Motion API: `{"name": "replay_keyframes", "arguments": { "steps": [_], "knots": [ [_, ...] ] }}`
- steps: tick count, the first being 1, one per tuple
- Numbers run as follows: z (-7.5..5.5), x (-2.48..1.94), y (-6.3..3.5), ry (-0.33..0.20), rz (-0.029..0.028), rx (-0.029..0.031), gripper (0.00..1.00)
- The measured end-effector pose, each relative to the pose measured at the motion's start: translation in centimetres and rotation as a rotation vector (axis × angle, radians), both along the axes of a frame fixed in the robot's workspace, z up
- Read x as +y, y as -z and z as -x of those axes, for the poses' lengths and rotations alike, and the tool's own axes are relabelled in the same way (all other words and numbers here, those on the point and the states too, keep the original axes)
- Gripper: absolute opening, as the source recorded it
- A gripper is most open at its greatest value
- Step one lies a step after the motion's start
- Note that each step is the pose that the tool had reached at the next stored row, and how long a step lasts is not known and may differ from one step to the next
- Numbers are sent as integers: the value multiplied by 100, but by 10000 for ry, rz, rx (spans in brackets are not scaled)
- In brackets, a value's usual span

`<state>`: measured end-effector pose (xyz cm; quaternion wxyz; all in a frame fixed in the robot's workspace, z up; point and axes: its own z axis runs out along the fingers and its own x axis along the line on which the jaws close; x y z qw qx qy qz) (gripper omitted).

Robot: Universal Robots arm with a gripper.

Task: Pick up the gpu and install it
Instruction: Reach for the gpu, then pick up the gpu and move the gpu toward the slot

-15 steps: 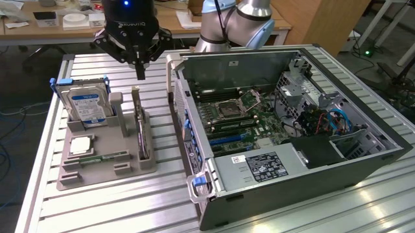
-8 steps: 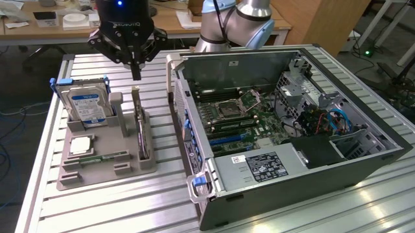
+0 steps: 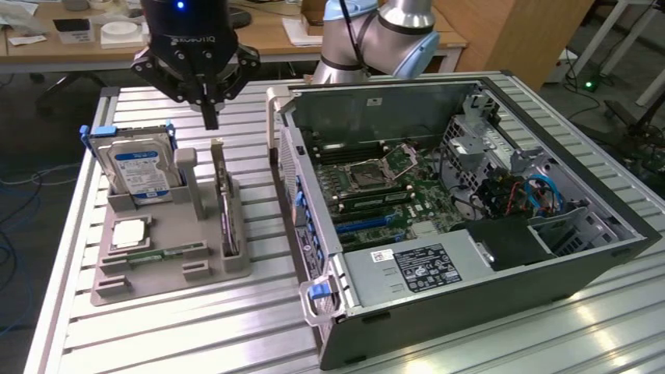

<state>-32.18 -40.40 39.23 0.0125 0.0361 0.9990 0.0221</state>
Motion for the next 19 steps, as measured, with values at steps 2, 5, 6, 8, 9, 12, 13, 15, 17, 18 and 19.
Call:
{"name": "replay_keyframes", "arguments": {
  "steps": [2,5,6,8,9,12,13,15,17,18,19],
  "knots": [
    [15,-1,0,1,1,1,11],
    [29,-2,0,-2,0,-1,11],
    [29,-2,0,-2,0,0,11],
    [31,-1,-1,0,1,1,11],
    [31,-1,0,0,0,0,11],
    [31,-1,0,0,0,1,11],
    [31,-1,0,1,0,1,11],
    [31,-1,0,1,0,1,11],
    [31,-1,0,0,0,0,11],
    [31,-1,0,1,0,0,11],
    [31,-1,0,1,1,0,11]
  ]
}}
